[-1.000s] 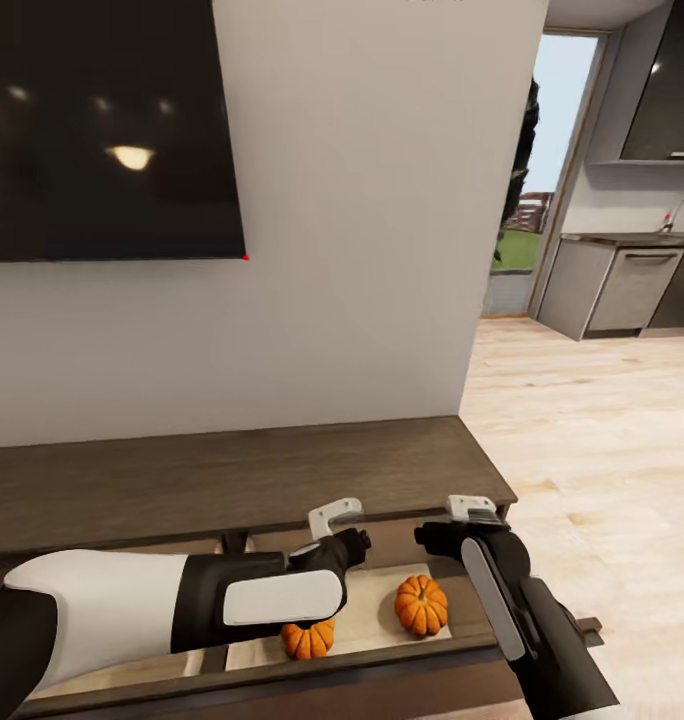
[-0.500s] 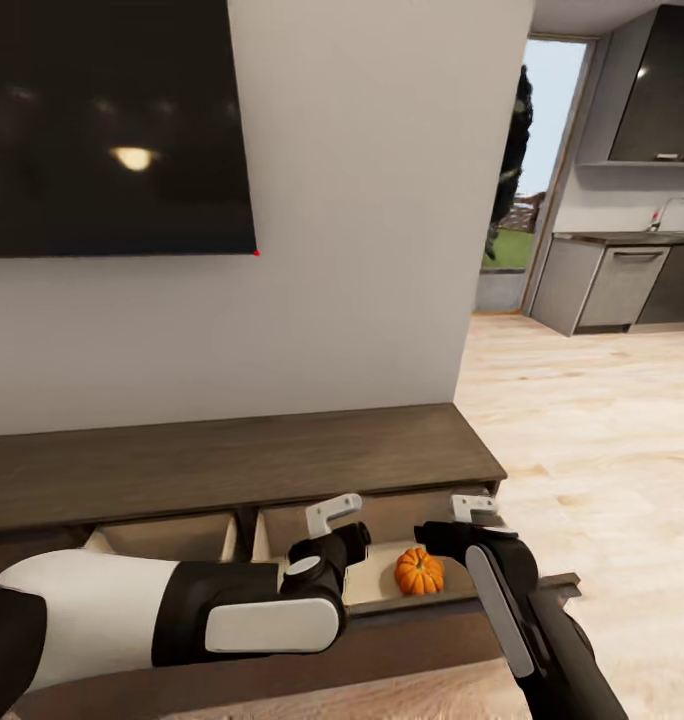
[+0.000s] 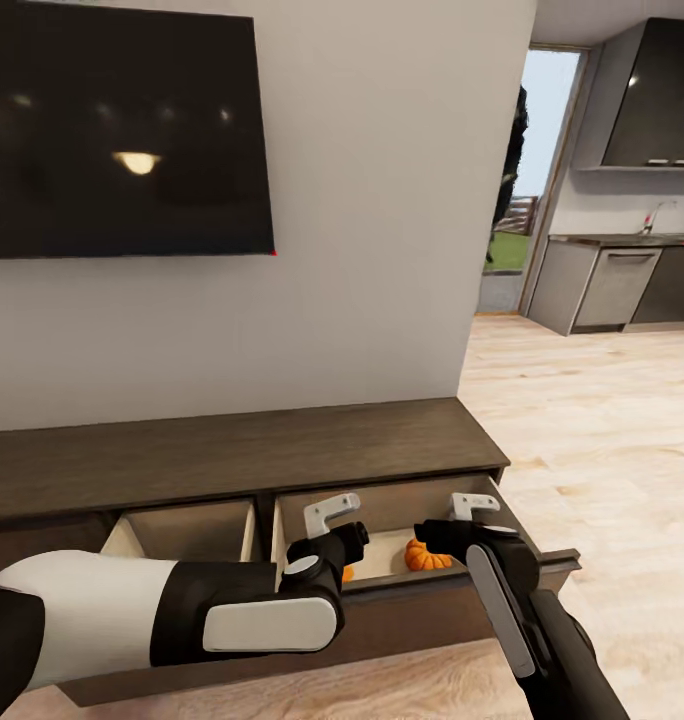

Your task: Place each of the two pumpkins and all three candles from the living room inside a cabinet in the living room (use any cabinet), then make sure every cabinet is closed, and position the cauldron so it is next to a table in the living room.

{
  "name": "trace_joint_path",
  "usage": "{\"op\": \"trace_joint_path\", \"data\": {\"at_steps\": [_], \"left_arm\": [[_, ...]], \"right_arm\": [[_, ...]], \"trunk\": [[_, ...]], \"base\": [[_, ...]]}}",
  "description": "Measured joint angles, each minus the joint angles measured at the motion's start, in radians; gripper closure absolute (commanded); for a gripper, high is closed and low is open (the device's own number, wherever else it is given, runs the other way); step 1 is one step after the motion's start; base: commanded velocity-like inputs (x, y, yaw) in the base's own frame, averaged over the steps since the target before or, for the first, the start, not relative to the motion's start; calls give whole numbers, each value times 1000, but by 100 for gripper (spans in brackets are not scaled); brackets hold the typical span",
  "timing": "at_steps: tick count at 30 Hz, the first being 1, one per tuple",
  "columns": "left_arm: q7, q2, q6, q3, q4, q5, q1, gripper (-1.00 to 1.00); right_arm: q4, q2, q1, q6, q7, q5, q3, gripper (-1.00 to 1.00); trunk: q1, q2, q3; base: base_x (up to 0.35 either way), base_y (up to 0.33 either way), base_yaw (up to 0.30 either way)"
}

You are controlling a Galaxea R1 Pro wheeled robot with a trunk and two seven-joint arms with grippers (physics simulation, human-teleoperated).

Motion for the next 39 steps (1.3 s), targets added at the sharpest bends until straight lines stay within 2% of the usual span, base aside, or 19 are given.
{"op": "trace_joint_path", "data": {"at_steps": [6, 14, 23, 28, 31, 33, 35, 37, 39], "left_arm": [[-1, 0, 0, 0, -1, 0, 0, -100], [-1, 0, 0, 0, -2, 0, 0, -100], [0, 1, -20, 2, -1, 2, 0, -100], [2, 1, -22, 1, -1, 2, 0, -100], [0, -4, -22, -3, 5, 4, 1, -100], [1, -3, -38, -6, 7, 5, 1, -100], [6, -2, -54, -24, 7, 6, 1, -100], [44, 1, -67, -97, 8, 6, 2, -100], [81, 2, -72, -151, 10, 6, 2, -100]], "right_arm": [[-6, -1, 1, 0, 0, -1, 0, -100], [-12, -1, 7, 0, 0, -1, 0, -100], [-11, -1, 9, -1, 2, -1, 0, -100], [-12, -1, 19, -67, 3, 0, 2, -100], [-29, -6, 71, -200, -16, 28, 88, -100], [-32, -7, 101, -260, -40, 81, 125, -100], [-33, -8, 112, -283, -47, 98, 131, -100], [-21, -13, 134, -339, -51, 109, 134, -100], [5, -22, 151, -391, -54, 112, 135, -100]], "trunk": [[0, 0, 0], [1, 0, 3], [1, 0, 4], [1, 0, 4], [0, 0, 4], [0, 0, 4], [0, 0, 4], [0, 0, 4], [0, 0, 4]], "base": [[-78, 1, -1], [-302, 24, 0], [-307, 176, 0], [-289, 191, 0], [-131, 71, 0], [-27, 15, 0], [-13, 7, 0], [-5, 3, 0], [-2, 1, 0]]}}
